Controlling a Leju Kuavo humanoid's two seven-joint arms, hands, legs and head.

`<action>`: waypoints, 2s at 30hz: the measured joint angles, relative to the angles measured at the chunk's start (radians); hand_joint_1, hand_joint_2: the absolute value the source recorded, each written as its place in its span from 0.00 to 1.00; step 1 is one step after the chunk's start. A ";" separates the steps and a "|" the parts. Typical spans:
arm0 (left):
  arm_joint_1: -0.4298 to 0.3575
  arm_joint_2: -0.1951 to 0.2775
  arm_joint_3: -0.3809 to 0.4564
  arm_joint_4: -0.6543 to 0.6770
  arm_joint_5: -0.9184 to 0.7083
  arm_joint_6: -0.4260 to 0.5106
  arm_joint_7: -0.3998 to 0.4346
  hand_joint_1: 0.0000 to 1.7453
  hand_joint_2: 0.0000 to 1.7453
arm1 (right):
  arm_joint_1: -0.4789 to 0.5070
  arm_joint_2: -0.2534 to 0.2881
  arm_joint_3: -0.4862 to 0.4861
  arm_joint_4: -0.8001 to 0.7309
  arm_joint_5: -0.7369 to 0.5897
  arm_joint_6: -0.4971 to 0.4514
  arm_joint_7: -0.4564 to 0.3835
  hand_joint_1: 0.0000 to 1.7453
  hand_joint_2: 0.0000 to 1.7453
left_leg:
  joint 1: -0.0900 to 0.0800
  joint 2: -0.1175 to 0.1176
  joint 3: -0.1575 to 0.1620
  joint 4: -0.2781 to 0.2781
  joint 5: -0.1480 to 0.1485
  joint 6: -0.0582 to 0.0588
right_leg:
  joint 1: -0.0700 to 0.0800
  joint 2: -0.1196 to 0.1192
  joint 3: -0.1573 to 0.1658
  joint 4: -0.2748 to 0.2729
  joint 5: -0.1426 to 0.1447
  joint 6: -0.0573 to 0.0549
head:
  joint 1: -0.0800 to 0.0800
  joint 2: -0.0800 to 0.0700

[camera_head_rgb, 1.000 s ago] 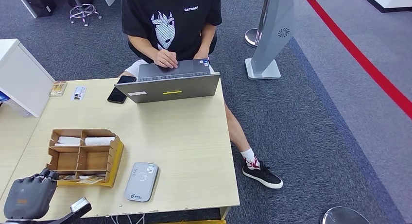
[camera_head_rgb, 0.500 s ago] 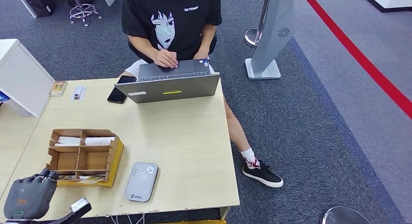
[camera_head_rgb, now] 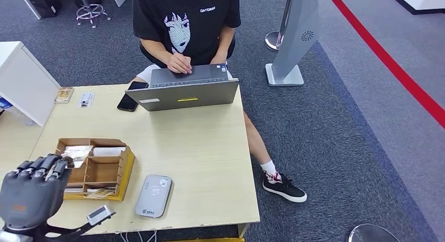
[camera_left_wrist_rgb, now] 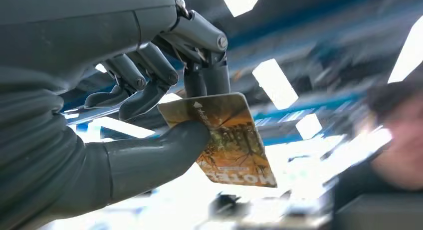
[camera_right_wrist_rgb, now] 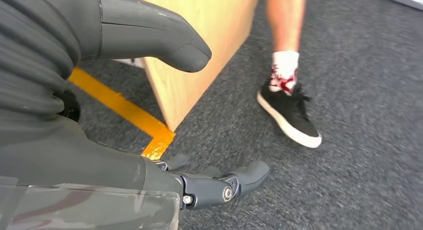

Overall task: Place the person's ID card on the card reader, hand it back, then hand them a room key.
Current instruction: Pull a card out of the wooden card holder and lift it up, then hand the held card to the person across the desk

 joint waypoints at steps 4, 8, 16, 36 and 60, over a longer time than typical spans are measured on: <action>-0.007 -0.005 -0.079 -0.099 0.003 0.026 0.014 1.00 1.00 | 0.006 0.005 -0.013 0.000 0.002 0.001 0.000 0.00 1.00 | 0.000 0.004 0.001 0.000 -0.001 0.000 | 0.000 0.004 -0.001 0.000 0.001 0.000 | -0.001 0.000; -0.008 -0.003 -0.109 -0.131 0.014 0.048 0.014 1.00 1.00 | 0.006 0.007 -0.021 0.000 0.005 0.001 0.000 0.00 1.00 | 0.001 0.003 0.002 0.000 0.000 0.000 | 0.000 0.003 -0.001 0.001 0.000 0.000 | -0.002 0.000; -0.060 0.007 -0.127 -0.132 0.002 0.030 0.058 1.00 1.00 | 0.005 0.008 -0.028 0.000 0.029 0.004 0.006 0.00 1.00 | 0.001 0.002 0.001 -0.001 0.000 0.000 | 0.000 0.002 -0.001 0.001 0.000 0.000 | -0.001 0.000; -0.669 0.123 -0.072 0.544 0.081 -0.083 0.074 1.00 1.00 | -0.063 0.022 0.026 0.001 0.122 -0.019 0.059 0.00 1.00 | 0.001 0.001 -0.002 -0.001 0.008 -0.002 | 0.001 0.002 -0.004 0.002 0.007 -0.002 | -0.002 0.000; -0.504 0.088 -0.070 0.437 0.075 0.058 0.046 0.00 1.00 | -0.058 0.022 0.029 0.003 0.120 -0.032 0.052 0.00 1.00 | 0.001 0.001 -0.003 -0.001 0.007 -0.002 | 0.001 0.002 -0.006 0.002 0.006 -0.002 | -0.002 0.000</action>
